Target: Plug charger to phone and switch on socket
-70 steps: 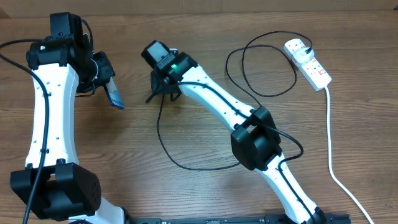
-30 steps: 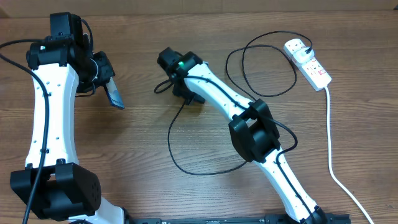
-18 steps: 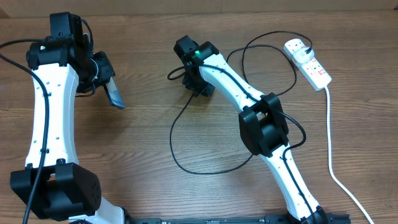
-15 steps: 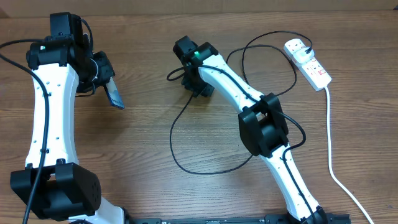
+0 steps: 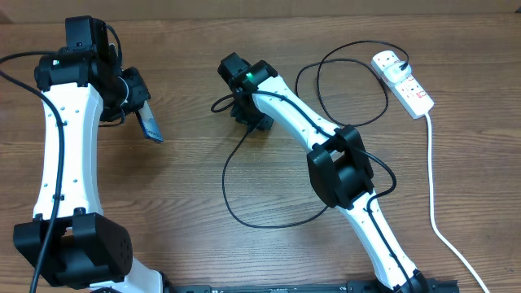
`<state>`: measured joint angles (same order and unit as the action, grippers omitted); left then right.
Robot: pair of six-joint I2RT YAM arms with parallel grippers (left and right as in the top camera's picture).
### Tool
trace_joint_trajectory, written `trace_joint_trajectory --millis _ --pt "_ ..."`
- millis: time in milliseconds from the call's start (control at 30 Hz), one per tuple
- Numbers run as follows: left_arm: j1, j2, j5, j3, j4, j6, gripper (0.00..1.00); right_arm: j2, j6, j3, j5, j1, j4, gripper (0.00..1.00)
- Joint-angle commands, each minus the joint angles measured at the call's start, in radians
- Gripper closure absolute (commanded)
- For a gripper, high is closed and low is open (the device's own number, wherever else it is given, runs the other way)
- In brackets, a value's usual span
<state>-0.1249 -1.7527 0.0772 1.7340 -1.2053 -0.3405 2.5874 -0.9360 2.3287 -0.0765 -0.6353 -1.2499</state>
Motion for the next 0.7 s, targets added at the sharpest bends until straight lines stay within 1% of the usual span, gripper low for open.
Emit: trace_joint_trajectory --millis 0,333,667 --pt "-0.003 0.006 0.002 -0.003 0.002 -0.012 0.96 0.024 -0.003 -0.039 0.002 -0.002 0.002 0.69" --pt "-0.003 0.006 0.002 -0.004 0.002 -0.012 0.96 0.024 0.001 -0.039 -0.008 0.014 0.013 0.74" --pt "-0.003 0.006 0.002 -0.004 0.002 -0.012 0.96 0.024 0.027 -0.039 -0.013 0.014 0.042 0.74"
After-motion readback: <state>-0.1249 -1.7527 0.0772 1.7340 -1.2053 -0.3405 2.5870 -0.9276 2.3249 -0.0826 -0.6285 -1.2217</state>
